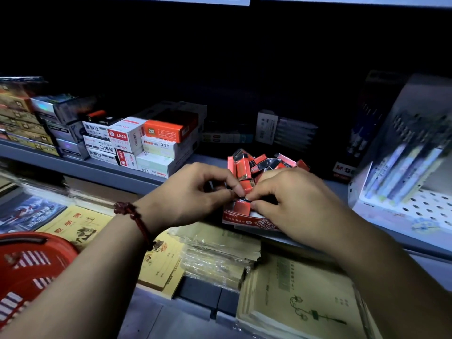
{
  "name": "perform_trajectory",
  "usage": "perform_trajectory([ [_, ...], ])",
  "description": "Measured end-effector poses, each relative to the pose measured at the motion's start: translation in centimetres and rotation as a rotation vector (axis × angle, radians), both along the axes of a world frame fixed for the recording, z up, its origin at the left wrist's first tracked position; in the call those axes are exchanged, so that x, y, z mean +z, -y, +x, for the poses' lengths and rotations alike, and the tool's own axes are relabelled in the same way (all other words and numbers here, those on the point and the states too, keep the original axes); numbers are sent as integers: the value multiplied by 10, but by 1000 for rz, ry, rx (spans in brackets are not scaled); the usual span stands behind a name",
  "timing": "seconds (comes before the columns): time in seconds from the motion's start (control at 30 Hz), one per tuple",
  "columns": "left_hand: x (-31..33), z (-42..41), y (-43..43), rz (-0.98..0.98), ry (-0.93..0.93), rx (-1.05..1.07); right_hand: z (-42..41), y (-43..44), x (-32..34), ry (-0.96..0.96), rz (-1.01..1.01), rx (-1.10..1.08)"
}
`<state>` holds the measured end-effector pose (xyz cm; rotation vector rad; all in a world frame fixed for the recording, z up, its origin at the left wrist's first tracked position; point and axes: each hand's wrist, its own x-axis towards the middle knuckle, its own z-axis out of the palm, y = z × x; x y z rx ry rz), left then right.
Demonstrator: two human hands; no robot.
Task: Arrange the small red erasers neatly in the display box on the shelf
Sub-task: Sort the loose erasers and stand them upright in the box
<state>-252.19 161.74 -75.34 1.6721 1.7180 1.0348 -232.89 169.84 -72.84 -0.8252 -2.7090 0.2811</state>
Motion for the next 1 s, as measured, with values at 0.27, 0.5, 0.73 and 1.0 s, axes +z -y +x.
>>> perform_trajectory([
  [0.27, -1, -3, 2, -48, -146, -45, -3, 3, 1, 43, 14, 19],
  [0.5, 6, 0, 9, -115, -29, -138, -2, 1, 2, 74, 11, 8],
  [0.73, -1, 1, 7, -101, 89, -72, -1, 0, 0, 92, 21, 33],
  [1.0, -5, 4, -1, 96, -50, 122, -9, 0, -7, -193, 77, -76],
])
